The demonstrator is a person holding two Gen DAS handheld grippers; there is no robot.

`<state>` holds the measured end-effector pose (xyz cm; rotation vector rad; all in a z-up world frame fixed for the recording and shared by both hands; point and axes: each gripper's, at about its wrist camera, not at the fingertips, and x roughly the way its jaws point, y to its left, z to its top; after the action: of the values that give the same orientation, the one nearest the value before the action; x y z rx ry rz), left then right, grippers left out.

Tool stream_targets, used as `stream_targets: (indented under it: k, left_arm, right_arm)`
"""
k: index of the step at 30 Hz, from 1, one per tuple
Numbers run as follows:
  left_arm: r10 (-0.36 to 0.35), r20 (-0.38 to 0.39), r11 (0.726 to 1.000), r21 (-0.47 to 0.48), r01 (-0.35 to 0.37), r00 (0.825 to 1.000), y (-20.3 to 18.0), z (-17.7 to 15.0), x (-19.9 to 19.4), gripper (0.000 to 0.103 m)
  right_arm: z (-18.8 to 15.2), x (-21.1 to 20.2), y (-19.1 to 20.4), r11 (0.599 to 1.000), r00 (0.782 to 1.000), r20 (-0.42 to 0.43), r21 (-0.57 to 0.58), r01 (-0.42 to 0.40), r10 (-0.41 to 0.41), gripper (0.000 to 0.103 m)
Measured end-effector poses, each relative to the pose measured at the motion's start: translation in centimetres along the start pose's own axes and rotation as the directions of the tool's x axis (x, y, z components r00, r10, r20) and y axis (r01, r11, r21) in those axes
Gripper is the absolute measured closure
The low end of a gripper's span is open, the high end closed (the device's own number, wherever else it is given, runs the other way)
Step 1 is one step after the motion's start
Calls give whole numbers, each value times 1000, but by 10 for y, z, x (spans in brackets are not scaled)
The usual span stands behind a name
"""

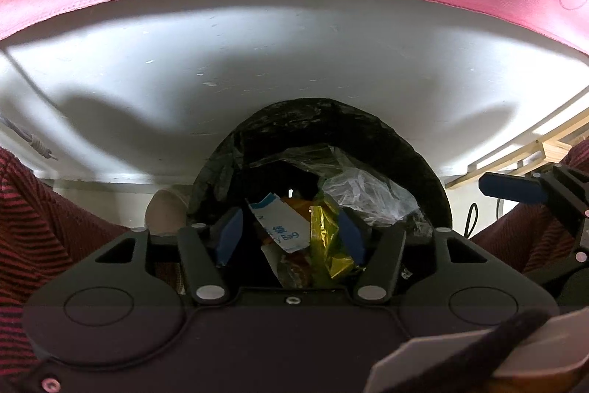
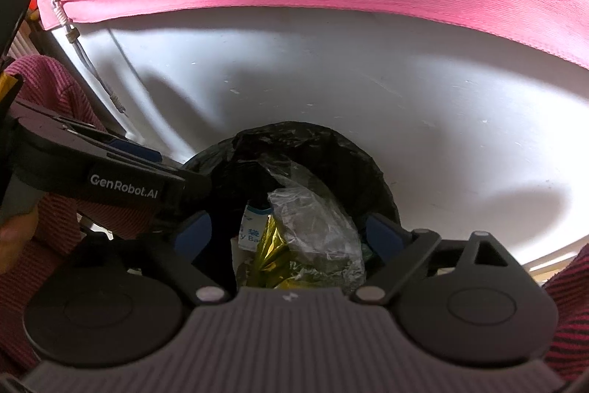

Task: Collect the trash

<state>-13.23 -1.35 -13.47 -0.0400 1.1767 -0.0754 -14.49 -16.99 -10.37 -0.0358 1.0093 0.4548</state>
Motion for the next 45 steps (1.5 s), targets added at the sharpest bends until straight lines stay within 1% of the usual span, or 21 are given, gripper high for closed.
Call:
stream_targets:
  k: [6,21,29,42,45]
  left_arm:
    - [5,-1,1000,3,-5,1000,-1,0,0,43]
    - [12,-4,1000,8,-12,1000,-2,0,3,40]
    - [13,-4,1000,7,-13,1000,-1,-1,4,35]
    - [10,0,1000,5,-10,1000,0,-2,3,34]
    - [-1,-5,1000,-2,1,1000,0,-2,4,34]
  right_arm:
    - [1,1,-2,1000,1000,-3,23,0,0,2]
    - [-2,3,-1,999,1000,-10,35,-12,13,2]
    - [-2,4,-2,999,1000,-11,37,-14,15,2]
    - [-2,4,-2,999,1000,-11,37,-15,15,2]
    - [-2,4,-1,999,1000,-12,37,-16,16,2]
